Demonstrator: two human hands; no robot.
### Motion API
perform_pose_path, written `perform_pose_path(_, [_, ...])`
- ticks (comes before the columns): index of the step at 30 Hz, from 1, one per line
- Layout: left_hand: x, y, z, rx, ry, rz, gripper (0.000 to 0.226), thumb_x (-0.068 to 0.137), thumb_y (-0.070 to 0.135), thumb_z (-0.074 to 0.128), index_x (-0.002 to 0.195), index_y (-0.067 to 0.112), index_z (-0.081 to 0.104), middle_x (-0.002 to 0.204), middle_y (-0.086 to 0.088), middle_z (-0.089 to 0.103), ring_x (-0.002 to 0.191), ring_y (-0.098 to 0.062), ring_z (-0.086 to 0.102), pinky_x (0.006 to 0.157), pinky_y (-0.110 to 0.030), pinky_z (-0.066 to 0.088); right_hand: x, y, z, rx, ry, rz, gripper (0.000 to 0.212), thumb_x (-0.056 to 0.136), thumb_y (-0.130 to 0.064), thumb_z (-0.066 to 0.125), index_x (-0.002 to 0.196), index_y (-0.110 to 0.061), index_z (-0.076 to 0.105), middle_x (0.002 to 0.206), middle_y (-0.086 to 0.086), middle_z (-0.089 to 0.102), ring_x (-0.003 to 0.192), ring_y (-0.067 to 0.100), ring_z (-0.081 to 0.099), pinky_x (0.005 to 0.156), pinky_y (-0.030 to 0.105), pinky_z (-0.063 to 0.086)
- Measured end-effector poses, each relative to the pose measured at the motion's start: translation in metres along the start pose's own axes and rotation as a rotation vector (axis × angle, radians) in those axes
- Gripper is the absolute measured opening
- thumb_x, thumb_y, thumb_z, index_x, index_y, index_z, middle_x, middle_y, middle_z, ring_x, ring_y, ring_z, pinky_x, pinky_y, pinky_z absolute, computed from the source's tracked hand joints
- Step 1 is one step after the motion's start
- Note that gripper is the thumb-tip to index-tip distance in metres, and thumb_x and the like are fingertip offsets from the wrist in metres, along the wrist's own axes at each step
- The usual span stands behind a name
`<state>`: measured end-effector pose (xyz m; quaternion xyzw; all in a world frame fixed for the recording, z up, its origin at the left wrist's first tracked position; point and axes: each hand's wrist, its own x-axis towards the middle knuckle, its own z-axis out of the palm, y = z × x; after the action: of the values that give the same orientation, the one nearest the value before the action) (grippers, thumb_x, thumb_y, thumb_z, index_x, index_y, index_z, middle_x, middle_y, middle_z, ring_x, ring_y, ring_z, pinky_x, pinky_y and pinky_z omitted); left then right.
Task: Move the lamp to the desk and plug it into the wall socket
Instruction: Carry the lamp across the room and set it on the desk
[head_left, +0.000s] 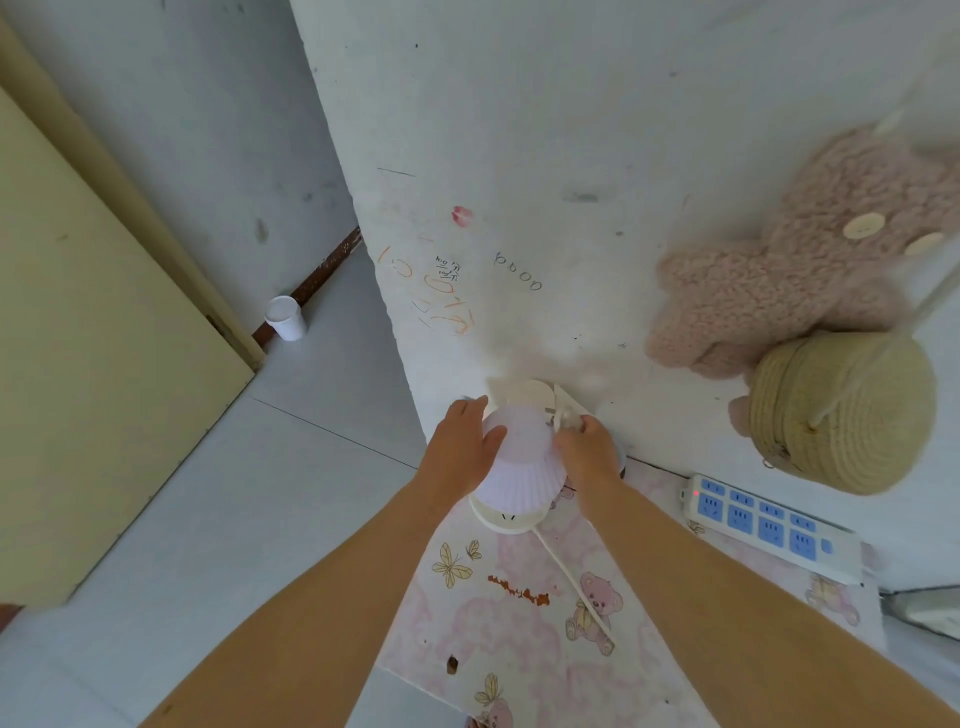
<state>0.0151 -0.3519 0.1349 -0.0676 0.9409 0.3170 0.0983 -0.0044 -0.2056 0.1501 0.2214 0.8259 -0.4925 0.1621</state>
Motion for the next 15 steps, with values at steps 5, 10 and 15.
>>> perform_pose_path(5, [0.008,-0.0074,0.0033,-0.218,-0.121,-0.113,0.052,0.097,0.038,0.042,0.138,0.007,0.043,0.14,-0.017,0.05,0.123,-0.03,0.051,0.09,-0.03,0.041,0.0097,-0.0021,0.0033,0.102,-0.065,0.082,0.04,0.09,-0.01,0.041,0.128,0.0,0.048,0.101,0.012,0.049,0.091,0.023,0.045,0.087,0.042,0.043])
perform_pose_path(10, [0.0078,-0.0111,0.0057,-0.33,-0.164,-0.192,0.058,0.094,0.047,0.043,0.143,0.016,0.035,0.144,-0.011,0.046,0.133,-0.029,0.041,0.104,-0.04,0.037,0.0116,0.0008,0.0023,0.227,-0.136,0.15,0.044,0.083,-0.005,0.043,0.126,-0.006,0.05,0.102,0.012,0.048,0.093,0.026,0.044,0.095,0.048,0.043])
perform_pose_path(15, [0.0014,-0.004,0.0058,-0.443,-0.123,-0.254,0.058,0.09,0.046,0.052,0.139,0.017,0.04,0.14,-0.011,0.049,0.125,-0.029,0.048,0.105,-0.045,0.042,0.0101,0.0071,0.0021,0.32,-0.164,0.19,0.033,0.08,-0.005,0.043,0.111,-0.011,0.053,0.101,0.013,0.047,0.094,0.027,0.041,0.085,0.045,0.041])
